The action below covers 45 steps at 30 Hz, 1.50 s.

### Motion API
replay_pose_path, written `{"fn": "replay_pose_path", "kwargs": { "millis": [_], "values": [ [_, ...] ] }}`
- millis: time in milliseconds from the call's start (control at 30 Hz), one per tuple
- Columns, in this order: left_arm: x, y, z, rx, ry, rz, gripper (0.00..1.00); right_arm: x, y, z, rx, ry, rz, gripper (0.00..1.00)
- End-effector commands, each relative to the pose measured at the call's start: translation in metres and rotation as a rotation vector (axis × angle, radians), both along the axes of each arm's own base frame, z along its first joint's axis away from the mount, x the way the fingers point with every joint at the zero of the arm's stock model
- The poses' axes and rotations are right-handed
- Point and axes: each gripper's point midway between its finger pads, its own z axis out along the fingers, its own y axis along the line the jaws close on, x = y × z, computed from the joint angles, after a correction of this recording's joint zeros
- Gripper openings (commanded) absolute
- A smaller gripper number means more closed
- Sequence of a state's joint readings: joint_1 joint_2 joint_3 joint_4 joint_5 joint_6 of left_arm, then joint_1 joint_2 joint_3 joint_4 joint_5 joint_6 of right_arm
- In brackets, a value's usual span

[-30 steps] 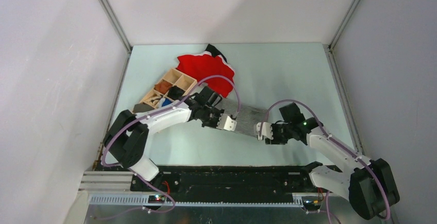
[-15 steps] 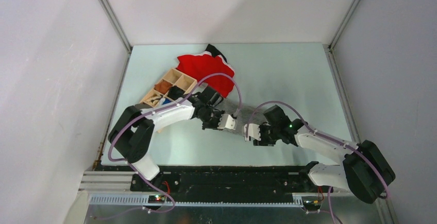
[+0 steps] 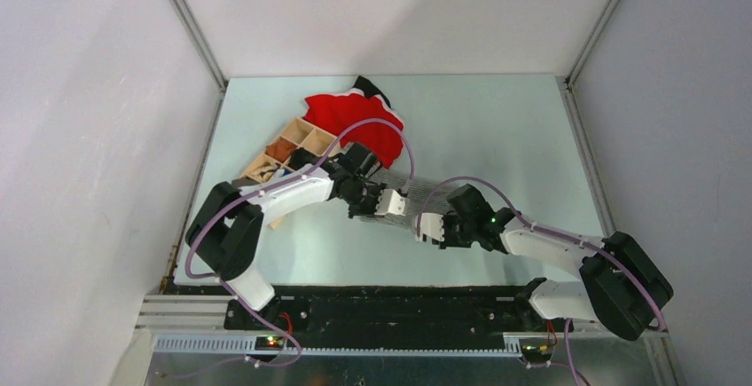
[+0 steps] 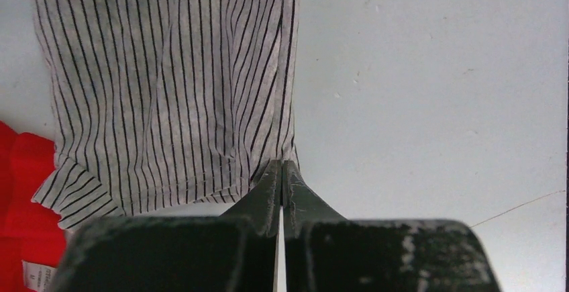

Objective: Roll the underwear
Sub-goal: Fold the underwear at the center of the board.

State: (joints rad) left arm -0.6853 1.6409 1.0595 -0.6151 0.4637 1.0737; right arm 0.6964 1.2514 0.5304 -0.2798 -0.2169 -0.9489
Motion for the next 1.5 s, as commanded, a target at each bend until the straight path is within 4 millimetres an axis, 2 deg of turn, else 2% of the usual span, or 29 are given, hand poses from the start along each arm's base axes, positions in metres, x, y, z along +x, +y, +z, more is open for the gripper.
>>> {"fn": "replay_pose_path", "kwargs": {
  "millis": [0,67,100,233,367,467,500,533,567,600,667,767,800,833,867,900,933,967,1000,1033,1067,1100,1133,1200,1267,1433,1467],
  "values": [
    [0.010,-0.005,0.011,-0.027,-0.016,0.013,0.00,0.005,-0.014,-0.009,-0.056,-0.012,-0.057,0.12],
    [0.012,-0.004,0.011,-0.025,-0.017,0.017,0.00,0.009,-0.018,-0.007,-0.076,-0.029,-0.062,0.02],
    [0.013,-0.004,0.012,-0.023,-0.018,0.015,0.00,0.011,-0.020,-0.006,-0.084,-0.033,-0.067,0.00],
    [0.019,-0.002,0.012,-0.011,-0.029,0.009,0.00,0.013,-0.025,0.008,-0.079,0.004,-0.074,0.00],
    [0.033,0.000,0.017,0.009,-0.084,-0.009,0.00,0.027,-0.026,0.025,-0.060,-0.039,-0.070,0.00],
    [0.052,0.005,0.022,0.017,-0.131,-0.015,0.00,0.050,-0.025,0.044,-0.033,-0.080,-0.095,0.00],
    [0.062,0.006,0.029,0.014,-0.148,-0.003,0.00,0.055,-0.025,0.044,-0.037,-0.078,-0.094,0.00],
    [0.067,0.009,0.028,0.026,-0.148,-0.009,0.00,0.069,-0.026,0.054,-0.025,-0.103,-0.114,0.00],
    [0.079,0.009,0.037,0.018,-0.175,0.003,0.00,0.075,-0.027,0.053,-0.035,-0.102,-0.124,0.00],
    [0.083,0.011,0.035,0.032,-0.174,-0.003,0.00,0.089,-0.028,0.064,-0.022,-0.129,-0.146,0.00],
    [0.105,0.010,0.051,0.024,-0.219,0.003,0.00,0.110,-0.028,0.075,-0.013,-0.157,-0.170,0.00],
    [0.129,0.013,0.061,0.031,-0.263,0.013,0.00,0.144,-0.028,0.090,-0.005,-0.230,-0.186,0.00],
    [0.141,0.011,0.066,0.037,-0.290,0.009,0.00,0.151,-0.028,0.087,-0.019,-0.237,-0.180,0.00],
    [0.150,0.015,0.064,0.054,-0.299,0.013,0.00,0.163,-0.026,0.096,-0.010,-0.274,-0.183,0.00],
    [0.164,0.014,0.077,0.046,-0.338,0.023,0.00,0.171,-0.027,0.092,-0.029,-0.285,-0.178,0.00],
    [0.173,0.016,0.073,0.066,-0.349,0.017,0.00,0.185,-0.025,0.101,-0.019,-0.330,-0.185,0.00],
    [0.186,0.016,0.086,0.059,-0.390,0.025,0.00,0.196,-0.025,0.100,-0.034,-0.350,-0.187,0.00],
    [0.195,0.018,0.081,0.082,-0.404,0.017,0.00,0.208,-0.026,0.106,-0.027,-0.386,-0.200,0.00],
    [0.207,0.017,0.094,0.076,-0.442,0.024,0.00,0.219,-0.027,0.106,-0.041,-0.409,-0.210,0.00],
    [0.216,0.018,0.091,0.094,-0.458,0.018,0.00,0.230,-0.026,0.113,-0.033,-0.450,-0.222,0.00],
    [0.226,0.015,0.103,0.086,-0.495,0.022,0.00,0.242,-0.027,0.116,-0.042,-0.478,-0.240,0.00],
    [0.233,0.015,0.102,0.097,-0.514,0.017,0.00,0.252,-0.025,0.124,-0.029,-0.520,-0.253,0.00],
    [0.240,0.013,0.111,0.092,-0.544,0.019,0.00,0.261,-0.025,0.127,-0.033,-0.541,-0.263,0.00],
    [0.250,0.012,0.116,0.099,-0.582,0.019,0.00,0.276,-0.024,0.140,-0.021,-0.603,-0.275,0.00],
    [0.256,0.012,0.118,0.103,-0.608,0.016,0.00,0.284,-0.022,0.145,-0.019,-0.627,-0.267,0.00],
    [0.251,0.015,0.110,0.116,-0.607,0.009,0.00,0.287,-0.019,0.146,-0.017,-0.636,-0.239,0.00],
    [0.252,0.015,0.117,0.105,-0.631,0.012,0.00,0.285,-0.019,0.147,-0.012,-0.629,-0.233,0.00]
  ]
}}
